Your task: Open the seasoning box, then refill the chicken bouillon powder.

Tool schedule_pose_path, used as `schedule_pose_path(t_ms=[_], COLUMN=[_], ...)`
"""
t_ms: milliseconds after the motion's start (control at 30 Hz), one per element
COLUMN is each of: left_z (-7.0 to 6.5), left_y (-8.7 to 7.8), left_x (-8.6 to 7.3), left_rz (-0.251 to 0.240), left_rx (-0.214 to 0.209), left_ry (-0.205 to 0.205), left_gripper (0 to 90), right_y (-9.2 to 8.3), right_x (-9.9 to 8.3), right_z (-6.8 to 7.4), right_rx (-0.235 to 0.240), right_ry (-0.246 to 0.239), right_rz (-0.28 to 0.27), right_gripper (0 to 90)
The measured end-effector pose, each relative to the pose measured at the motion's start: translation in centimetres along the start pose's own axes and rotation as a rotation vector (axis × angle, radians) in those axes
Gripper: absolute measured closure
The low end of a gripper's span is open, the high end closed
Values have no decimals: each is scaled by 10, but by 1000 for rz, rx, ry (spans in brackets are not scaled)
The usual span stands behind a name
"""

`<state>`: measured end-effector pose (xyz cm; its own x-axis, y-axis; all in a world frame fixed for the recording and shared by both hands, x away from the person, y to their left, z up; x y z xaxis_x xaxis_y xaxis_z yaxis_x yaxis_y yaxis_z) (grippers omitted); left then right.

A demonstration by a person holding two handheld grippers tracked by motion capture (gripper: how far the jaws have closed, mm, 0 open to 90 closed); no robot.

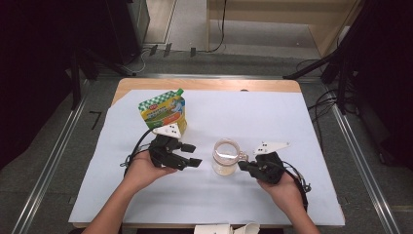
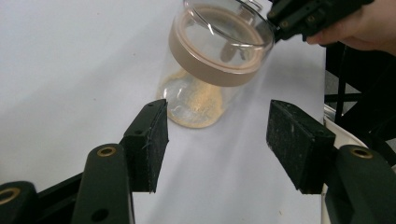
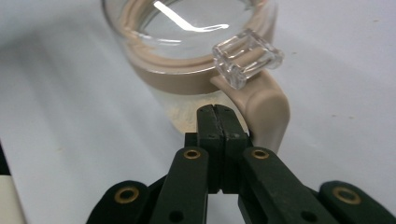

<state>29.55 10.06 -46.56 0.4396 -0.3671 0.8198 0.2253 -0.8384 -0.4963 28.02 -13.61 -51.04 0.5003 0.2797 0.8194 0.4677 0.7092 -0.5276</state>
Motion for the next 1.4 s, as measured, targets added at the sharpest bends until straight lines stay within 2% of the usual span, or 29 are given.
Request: schedule_pose_path(t_ms=[100,200,267,367,400,433,500,533,600,667,733,800,967,1033,1167,1233,1267,1400], left_z=[-2,-3,-3,-2,-1,-1,-1,0,2,4,6,7,6,4,2,1,0,-2], left_y=[3,9,13,17,19,21,23,25,28,33,37,43,53,59,67,72,75,82], left_x=[0,1,3,10,12,15,17,19,23,28,34,39,37,34,32,29,27,25], left_rz=[1,2,5,6,12,17,18,21,30,29,18,9,19,33,33,42,42,34], left_rx=[-4,-13,-25,-26,-28,-37,-37,-43,-54,-59,-78,-89,-92,-78,-84,-80,-70,-43], left_ry=[0,4,-8,1,1,10,18,22,30,41,34,57,59,82,71,85,96,137], left_gripper=[395,369,346,315,299,296,291,283,287,299,298,290,241,232,234,218,180,153], right_y=[0,-1,-2,-4,-10,-13,-17,-27,-30,-35,-34,-28,-18,-16,-16,-15,-15,-15], right_x=[2,6,9,9,12,13,14,15,14,10,10,11,10,9,7,6,7,7], right_z=[-8,-15,-19,-21,-19,-18,-17,-20,-22,-32,-39,-43,-42,-42,-42,-42,-42,-42], right_rx=[-12,-39,-23,-1,19,18,14,3,-7,-37,-48,-63,-60,-83,-81,-90,-92,-94], right_ry=[3,-26,-16,2,5,0,-6,-23,-25,-5,29,50,60,60,65,61,63,62], right_rz=[-6,-17,-23,-21,-36,-41,-47,-62,-63,-62,-66,-72,-54,-57,-51,-47,-48,-50], right_gripper=[900,900,900,900,900,900,900,900,900,900,900,900,900,900,900,900,900,900])
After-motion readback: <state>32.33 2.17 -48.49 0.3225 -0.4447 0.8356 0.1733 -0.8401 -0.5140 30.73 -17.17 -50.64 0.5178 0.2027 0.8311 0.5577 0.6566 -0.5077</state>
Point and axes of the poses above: each handheld gripper's, and its own axes: y roughly forward along the jaws, x roughly out of its top, z roughly to its left, the point moved 6 cm from there along y, roughly forward along the jaws, and after that the axes turned 10 degrees about -z, right-handed, at the moved point
